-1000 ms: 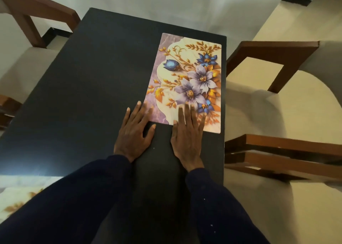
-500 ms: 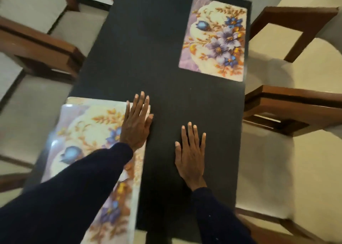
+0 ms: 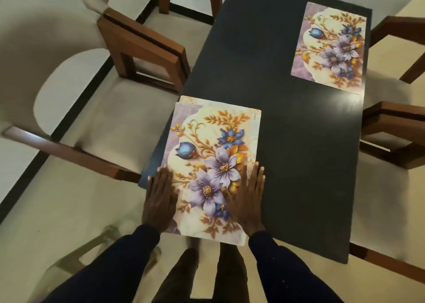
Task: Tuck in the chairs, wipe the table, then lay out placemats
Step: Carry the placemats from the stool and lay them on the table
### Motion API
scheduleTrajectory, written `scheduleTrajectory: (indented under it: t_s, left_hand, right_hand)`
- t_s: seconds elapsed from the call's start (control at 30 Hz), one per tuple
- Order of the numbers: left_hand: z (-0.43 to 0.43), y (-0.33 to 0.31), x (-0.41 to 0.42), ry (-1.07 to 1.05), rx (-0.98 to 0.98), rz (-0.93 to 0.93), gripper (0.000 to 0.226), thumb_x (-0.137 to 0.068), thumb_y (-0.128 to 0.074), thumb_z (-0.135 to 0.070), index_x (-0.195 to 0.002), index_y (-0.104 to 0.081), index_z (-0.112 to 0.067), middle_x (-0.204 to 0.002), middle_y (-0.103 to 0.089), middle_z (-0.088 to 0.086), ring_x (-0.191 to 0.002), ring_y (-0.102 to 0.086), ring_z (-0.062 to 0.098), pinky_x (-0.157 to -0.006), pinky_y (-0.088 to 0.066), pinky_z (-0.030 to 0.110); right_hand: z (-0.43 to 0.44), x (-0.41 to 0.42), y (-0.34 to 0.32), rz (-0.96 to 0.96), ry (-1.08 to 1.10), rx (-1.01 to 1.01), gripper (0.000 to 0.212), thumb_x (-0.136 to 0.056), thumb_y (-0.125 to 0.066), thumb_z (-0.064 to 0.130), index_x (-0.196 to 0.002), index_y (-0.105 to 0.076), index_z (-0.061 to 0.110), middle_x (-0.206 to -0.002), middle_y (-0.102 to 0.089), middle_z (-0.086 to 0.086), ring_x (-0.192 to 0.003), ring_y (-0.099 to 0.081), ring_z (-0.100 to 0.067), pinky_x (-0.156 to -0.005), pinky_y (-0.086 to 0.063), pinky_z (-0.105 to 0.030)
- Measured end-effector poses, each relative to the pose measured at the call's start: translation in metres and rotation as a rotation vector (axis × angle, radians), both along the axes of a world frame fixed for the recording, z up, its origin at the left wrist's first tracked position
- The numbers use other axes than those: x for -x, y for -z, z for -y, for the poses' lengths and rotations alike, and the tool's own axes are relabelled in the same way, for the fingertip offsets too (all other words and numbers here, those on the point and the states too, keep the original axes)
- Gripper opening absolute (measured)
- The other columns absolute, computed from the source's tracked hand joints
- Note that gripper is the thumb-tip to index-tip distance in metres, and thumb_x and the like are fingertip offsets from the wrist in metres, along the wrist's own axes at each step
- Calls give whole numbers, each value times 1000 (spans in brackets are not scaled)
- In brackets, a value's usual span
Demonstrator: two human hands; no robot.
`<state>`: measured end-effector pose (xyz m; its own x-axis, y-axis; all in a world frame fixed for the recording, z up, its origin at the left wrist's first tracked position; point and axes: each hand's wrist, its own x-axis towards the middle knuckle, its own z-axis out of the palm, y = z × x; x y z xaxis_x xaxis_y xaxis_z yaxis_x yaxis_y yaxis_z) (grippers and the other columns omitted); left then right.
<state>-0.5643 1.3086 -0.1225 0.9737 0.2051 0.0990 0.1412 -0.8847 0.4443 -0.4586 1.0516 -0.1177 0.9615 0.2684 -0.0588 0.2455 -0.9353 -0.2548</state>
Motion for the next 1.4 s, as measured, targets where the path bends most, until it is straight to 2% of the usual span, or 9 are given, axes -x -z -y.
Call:
scheduleTrajectory:
  t_s: [0.13, 0.3, 0.47, 0.63, 0.7, 0.83, 1.07, 1.2, 1.4]
  left_hand:
    - [-5, -10, 14, 5, 23, -10, 68, -115, -28, -54, -156, -37, -2, -164, -41, 24, -152, -39, 47, -115, -39, 73]
    - [-1, -13, 13, 120, -14, -71, 65, -114, -30, -54, -160, -35, -8, -168, -35, 20, -155, -36, 41, -116, -39, 71]
    - [31, -16, -1, 279, -35, -86, 63, -115, -25, -50, -165, -27, -12, -171, -31, 16, -157, -32, 39, -117, -39, 69]
    - [87, -12, -23, 535, -156, -74, 63, -111, -39, -42, -159, -43, -2, -170, -31, 20, -158, -30, 39, -118, -39, 66]
    - [109, -11, -30, 580, -166, -68, 62, -109, -43, -41, -158, -43, -4, -168, -35, 20, -157, -31, 38, -118, -39, 65]
    - [148, -9, -47, 581, -90, -79, 64, -112, -41, -43, -163, -30, -7, -170, -32, 18, -159, -30, 37, -121, -34, 67]
    - [193, 5, -74, 593, -124, -120, 65, -113, -39, -47, -166, -30, -10, -176, -18, 11, -164, -16, 32, -124, -29, 63]
    - [212, 10, -100, 588, -150, -87, 62, -114, -35, -45, -166, -31, -10, -177, -17, 11, -164, -16, 33, -124, -30, 62]
    - [214, 21, -106, 596, -200, 16, 60, -117, -25, -42, -160, -43, -5, -173, -28, 16, -159, -28, 38, -119, -36, 67]
  right_hand:
    - [4, 0, 12, -34, 5, -33, 85, -111, -36, 57, -170, -5, 4, -178, 4, -20, -166, 4, -35, -133, -12, -55]
    - [27, 5, 19, 19, 125, -33, 72, -114, -32, 44, -169, -12, 2, -178, -6, -20, -165, -6, -37, -131, -19, -59]
    - [82, 3, 18, 21, 203, 15, 73, -114, -19, 49, -169, -12, 0, -177, -9, -22, -164, -10, -40, -131, -19, -60]
    - [137, -10, 16, 36, 329, 13, 81, -113, -17, 61, -169, -16, 3, -177, -11, -21, -164, -11, -41, -131, -18, -62]
    - [145, -1, 15, 88, 284, -2, 80, -113, -26, 61, -167, -24, 2, -175, -19, -22, -164, -15, -40, -131, -19, -61]
    - [135, 34, 19, 103, 234, -135, 63, -112, -47, 35, -165, -31, 6, -174, -27, -15, -163, -21, -32, -129, -26, -59]
    - [167, 36, 30, 69, 326, 14, 64, -112, -38, 46, -167, -33, 14, -176, -22, -13, -165, -12, -33, -132, -19, -57]
    - [189, 18, 32, 81, 352, 24, 67, -106, -59, 46, -163, -41, 15, -174, -28, -12, -163, -21, -34, -131, -23, -55]
    - [189, 8, 24, 122, 361, 33, 64, -100, -64, 53, -153, -51, 20, -166, -38, -13, -153, -36, -36, -125, -36, -52]
